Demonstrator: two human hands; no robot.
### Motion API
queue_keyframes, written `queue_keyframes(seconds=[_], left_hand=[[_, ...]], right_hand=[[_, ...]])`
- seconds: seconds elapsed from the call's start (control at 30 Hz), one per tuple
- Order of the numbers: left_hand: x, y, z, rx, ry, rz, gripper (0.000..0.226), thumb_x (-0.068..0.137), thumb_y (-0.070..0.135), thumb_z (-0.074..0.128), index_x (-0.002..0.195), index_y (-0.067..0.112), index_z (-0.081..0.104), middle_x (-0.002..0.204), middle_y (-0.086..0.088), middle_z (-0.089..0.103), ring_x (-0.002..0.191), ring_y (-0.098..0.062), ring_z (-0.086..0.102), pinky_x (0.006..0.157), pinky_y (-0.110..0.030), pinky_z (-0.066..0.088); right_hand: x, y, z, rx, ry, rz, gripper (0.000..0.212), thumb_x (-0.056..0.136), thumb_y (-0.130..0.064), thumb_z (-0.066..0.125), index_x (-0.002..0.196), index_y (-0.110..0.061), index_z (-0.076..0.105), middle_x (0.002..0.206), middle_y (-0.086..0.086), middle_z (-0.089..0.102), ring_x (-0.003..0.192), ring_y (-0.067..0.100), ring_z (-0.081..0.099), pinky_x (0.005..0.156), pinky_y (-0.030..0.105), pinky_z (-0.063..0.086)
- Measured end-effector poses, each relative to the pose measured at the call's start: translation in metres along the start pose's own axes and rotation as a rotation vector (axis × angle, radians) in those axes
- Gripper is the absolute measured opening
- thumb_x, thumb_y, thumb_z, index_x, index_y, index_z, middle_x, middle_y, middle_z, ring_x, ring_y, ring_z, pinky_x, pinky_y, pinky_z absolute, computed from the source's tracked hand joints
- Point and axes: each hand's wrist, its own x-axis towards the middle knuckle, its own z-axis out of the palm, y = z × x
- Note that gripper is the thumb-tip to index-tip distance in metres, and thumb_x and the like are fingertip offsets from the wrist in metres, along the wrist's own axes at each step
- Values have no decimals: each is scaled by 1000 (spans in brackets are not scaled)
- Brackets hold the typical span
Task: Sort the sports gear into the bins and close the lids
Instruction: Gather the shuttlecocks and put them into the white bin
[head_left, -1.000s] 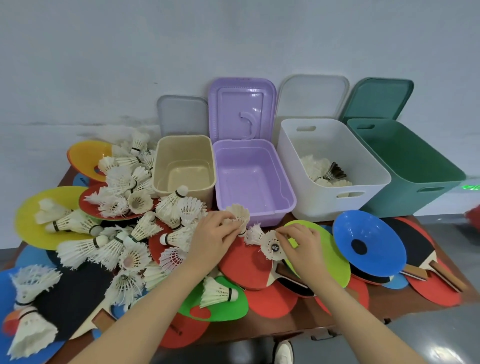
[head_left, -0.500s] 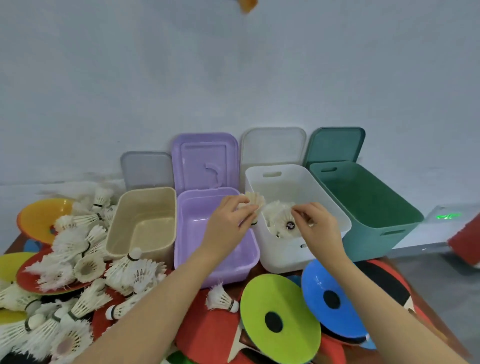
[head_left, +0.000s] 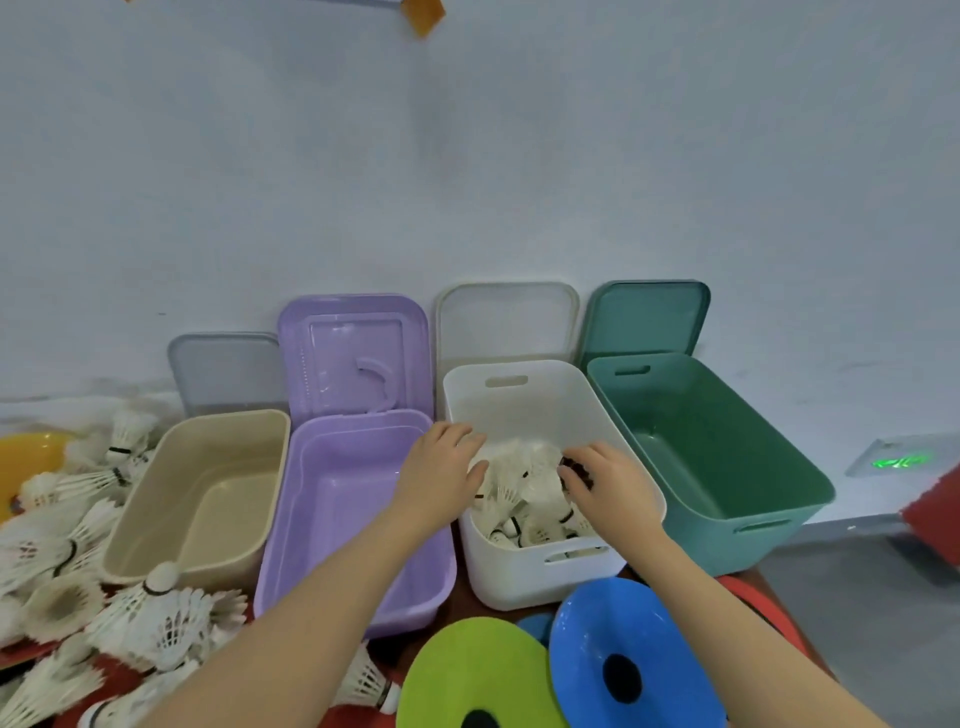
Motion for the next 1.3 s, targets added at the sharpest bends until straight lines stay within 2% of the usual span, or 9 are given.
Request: queue_keyframes(seconds=[0.1, 0.33, 0.5, 0.63, 0.8, 0.93, 1.03, 1.17, 1.3], left_hand=[[-14, -10, -9, 59, 25, 43, 37, 78, 31, 48, 98, 10, 70, 96, -6, 68, 86, -29, 64, 69, -37, 52], [-78, -48, -37, 124, 139, 39, 41, 80, 35, 40, 100, 15, 70, 99, -4, 67, 92, -25, 61, 74, -37, 49], [-143, -83, -47, 120, 182, -38, 39, 80, 36, 41, 97, 17, 71, 98, -2, 67, 96, -16, 47, 78, -31, 39], [-200, -110, -52, 93, 124, -144, 40, 81, 37, 41, 99, 17, 70, 102, 0, 66, 97, -21, 54, 81, -36, 41], [-259, -136, -55, 107, -56, -268, 50, 81, 44, 36, 113, 19, 65, 120, 0, 61, 110, -24, 54, 91, -38, 37], [-281, -144, -56, 171, -109, -235, 50, 83, 41, 44, 125, 19, 57, 126, -3, 57, 114, -24, 54, 95, -32, 27], [-285, -144, -58, 82, -65, -250, 51, 86, 29, 61, 135, 18, 48, 127, -5, 54, 118, -27, 49, 97, -42, 35], [-291, -154, -58, 157, 3, -294, 47, 77, 23, 73, 121, 13, 60, 120, -8, 60, 110, -32, 54, 88, -47, 44], [-290, -165, -55, 97, 10, -328, 29, 82, 23, 69, 110, 16, 67, 125, -7, 58, 120, -34, 46, 94, -50, 37]], right_hand=[[-11, -10, 4, 53, 46, -91, 22, 90, -24, 59, 107, -13, 67, 94, 0, 65, 84, 22, 59, 69, 28, 43], [-53, -72, 23, 239, 133, -325, 27, 88, -30, 50, 94, -11, 69, 83, -1, 65, 76, 15, 59, 67, 26, 46], [-95, -118, 53, 317, 44, -310, 27, 87, -35, 53, 94, -14, 69, 81, -4, 64, 75, 11, 58, 69, 24, 46], [-127, -145, 79, 269, -82, -324, 28, 85, -39, 52, 95, -18, 68, 79, -8, 63, 71, 10, 59, 64, 28, 48], [-152, -175, 109, 65, -333, -304, 50, 79, -51, 40, 106, -15, 62, 96, 1, 66, 89, 26, 61, 71, 34, 41], [-171, -188, 134, -82, -487, -169, 67, 85, -51, 46, 139, -13, 35, 131, 6, 49, 114, 29, 50, 93, 36, 36], [-179, -196, 143, -121, -473, -119, 69, 86, -45, 55, 141, -15, 29, 130, 5, 43, 115, 28, 45, 94, 36, 31], [-186, -199, 150, -121, -413, -77, 57, 78, -37, 66, 127, -13, 50, 116, 10, 49, 102, 33, 49, 86, 40, 35], [-188, -202, 149, -106, -420, -108, 51, 87, -35, 57, 133, -19, 42, 130, 1, 46, 119, 23, 45, 98, 34, 28]])
